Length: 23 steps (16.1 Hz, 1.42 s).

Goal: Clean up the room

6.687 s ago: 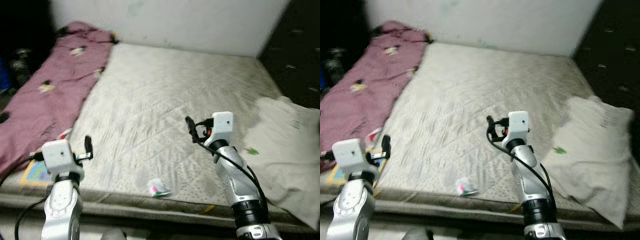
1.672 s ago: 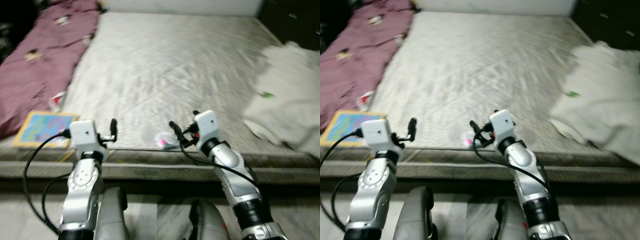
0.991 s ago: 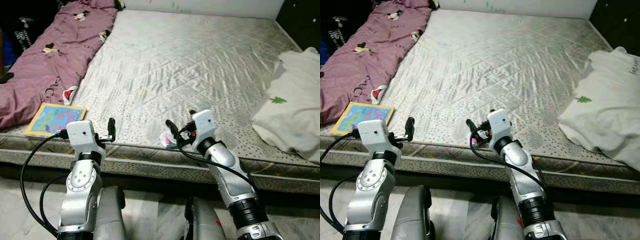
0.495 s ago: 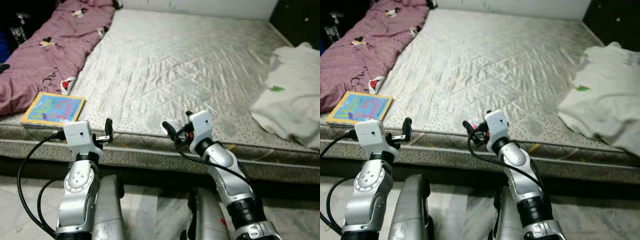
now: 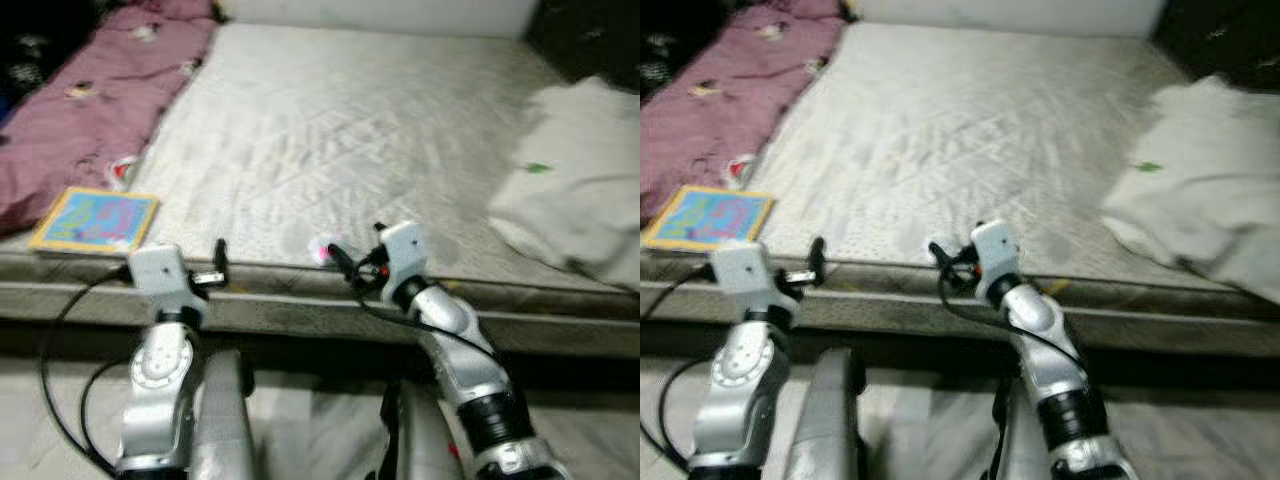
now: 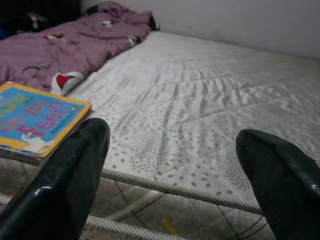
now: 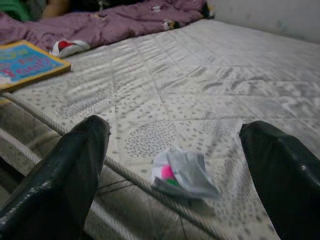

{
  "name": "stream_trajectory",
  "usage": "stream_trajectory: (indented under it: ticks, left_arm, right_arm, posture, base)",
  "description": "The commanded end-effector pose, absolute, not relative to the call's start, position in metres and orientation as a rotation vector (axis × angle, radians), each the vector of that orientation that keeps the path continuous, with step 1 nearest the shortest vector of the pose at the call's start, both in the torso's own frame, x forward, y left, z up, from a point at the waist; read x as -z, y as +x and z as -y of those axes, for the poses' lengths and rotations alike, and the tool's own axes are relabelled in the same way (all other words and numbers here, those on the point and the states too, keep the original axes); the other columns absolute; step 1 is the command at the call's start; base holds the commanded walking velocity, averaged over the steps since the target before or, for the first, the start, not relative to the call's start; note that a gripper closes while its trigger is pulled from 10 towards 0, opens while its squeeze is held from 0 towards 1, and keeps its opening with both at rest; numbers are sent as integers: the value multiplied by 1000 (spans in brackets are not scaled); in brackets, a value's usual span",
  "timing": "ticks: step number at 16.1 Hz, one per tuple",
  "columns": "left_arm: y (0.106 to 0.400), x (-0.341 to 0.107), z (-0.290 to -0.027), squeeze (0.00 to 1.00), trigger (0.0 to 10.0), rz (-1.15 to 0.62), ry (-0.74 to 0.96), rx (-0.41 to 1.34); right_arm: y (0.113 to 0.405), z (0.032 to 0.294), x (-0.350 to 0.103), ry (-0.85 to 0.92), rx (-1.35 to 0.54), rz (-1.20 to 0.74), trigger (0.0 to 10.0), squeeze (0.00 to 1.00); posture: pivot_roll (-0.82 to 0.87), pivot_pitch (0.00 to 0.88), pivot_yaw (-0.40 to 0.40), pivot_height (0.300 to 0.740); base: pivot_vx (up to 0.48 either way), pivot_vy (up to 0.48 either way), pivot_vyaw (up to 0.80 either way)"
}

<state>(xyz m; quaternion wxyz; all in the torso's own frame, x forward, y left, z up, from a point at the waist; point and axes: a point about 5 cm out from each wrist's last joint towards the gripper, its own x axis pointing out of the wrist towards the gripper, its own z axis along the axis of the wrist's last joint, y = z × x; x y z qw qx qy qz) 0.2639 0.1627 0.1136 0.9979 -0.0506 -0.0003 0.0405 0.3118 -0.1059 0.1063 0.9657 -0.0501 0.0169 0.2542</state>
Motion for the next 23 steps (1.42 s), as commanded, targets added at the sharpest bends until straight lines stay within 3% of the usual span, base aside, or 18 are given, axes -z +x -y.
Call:
stream_trajectory:
  ticks: [1,4,10,15,20,23]
  left_arm:
    - [266,-118,-166,0,10000,13,-91,-90]
    - [266,-118,-166,0,10000,11,-92,-90]
    - [266,-117,-166,0,10000,8,-98,-89]
    - [264,-115,-166,0,10000,-18,-99,-108]
    - [244,-112,-172,0,10000,-53,-90,-152]
    - [237,-113,-170,0,10000,-63,-87,-151]
  right_arm:
    - [314,98,-112,-118,-553,-4,10000,0]
    - [314,97,-112,-122,-561,-3,10000,0]
    - [318,100,-112,-125,-546,-10,10000,0]
    - [324,103,-112,-286,-613,8,10000,0]
    - [334,96,-95,-511,-714,-70,10000,0]
    - [343,87,-99,-533,-714,-58,10000,0]
  posture:
    - [48,72,-46,517]
    - [48,76,-47,517]
    - [48,78,-47,517]
    - [65,95,-58,517]
    - [129,152,-73,517]
    - [158,173,-68,517]
  base:
    - [255,0,800]
    - [246,0,800]
    - [0,0,0]
    - [0,0,0]
    - [0,0,0]
    - [0,0,0]
